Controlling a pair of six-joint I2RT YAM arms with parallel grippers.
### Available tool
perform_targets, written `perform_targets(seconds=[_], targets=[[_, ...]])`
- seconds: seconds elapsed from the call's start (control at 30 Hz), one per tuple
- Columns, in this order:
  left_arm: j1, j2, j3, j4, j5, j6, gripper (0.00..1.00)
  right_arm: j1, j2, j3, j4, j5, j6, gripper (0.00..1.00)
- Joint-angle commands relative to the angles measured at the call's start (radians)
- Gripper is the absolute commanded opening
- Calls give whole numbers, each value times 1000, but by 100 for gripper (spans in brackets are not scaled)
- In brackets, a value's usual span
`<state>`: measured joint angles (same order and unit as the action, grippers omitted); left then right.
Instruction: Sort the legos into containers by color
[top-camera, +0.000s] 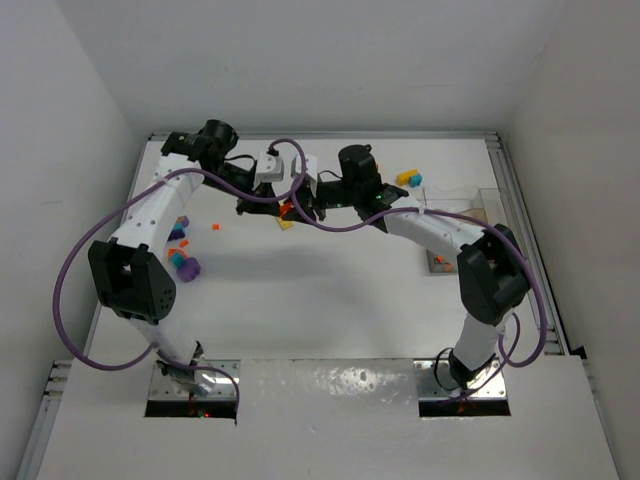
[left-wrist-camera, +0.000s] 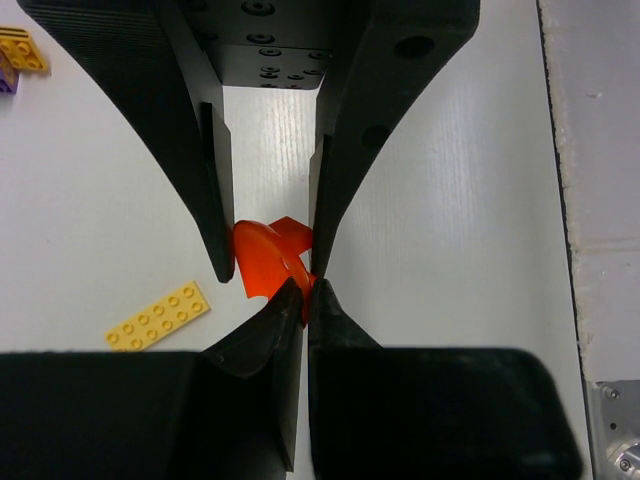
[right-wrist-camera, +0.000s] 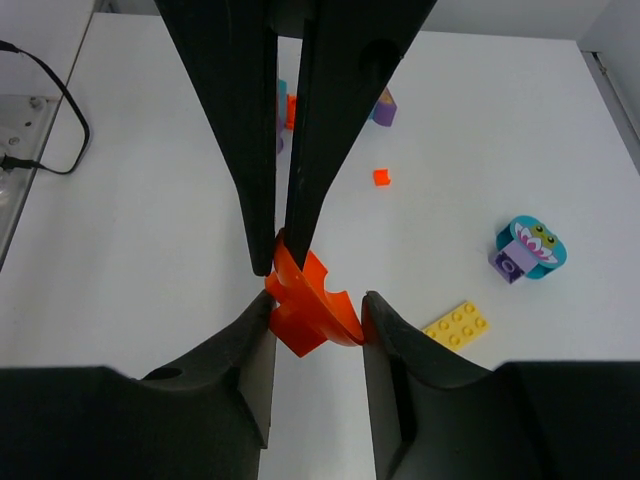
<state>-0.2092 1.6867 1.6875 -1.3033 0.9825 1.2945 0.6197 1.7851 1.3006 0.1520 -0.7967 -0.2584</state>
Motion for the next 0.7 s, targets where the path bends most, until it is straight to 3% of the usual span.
perform_targets(seconds=[0.0,0.07,0.13,0.17,0.2,0.27,0.4,0.53,0.63,0.67], targets=[[-16,-27,-3,7,35,5,0,6,0,57,54,-26,-11,8],[-16,-27,-5,30,30,-24,0,6,-3,55,47,-26,-18,0],[-16,-31,-11,73,10,-122,2,6,-13,48,46,-18,-24,0],[-16,-32,-15,126,-13,-161,14,6,-16,36,50,-15,-22,0],[-16,-30,-18,150,-25,-190,48,6,-23,28,52,-9,-22,0],[-16,-30,-17,189,-54,-263,96,6,-41,3,52,27,-9,0],[-10,-44,-14,297,-117,-427,100,-9,-87,-59,34,131,16,0],[19,-71,-32,525,-283,-802,100,-70,-156,-147,-18,330,201,0],[39,-102,-90,634,-532,-1016,100,-199,-239,-201,-113,532,440,0],[39,-105,-118,642,-697,-1052,100,-269,-289,-230,-208,654,493,0]])
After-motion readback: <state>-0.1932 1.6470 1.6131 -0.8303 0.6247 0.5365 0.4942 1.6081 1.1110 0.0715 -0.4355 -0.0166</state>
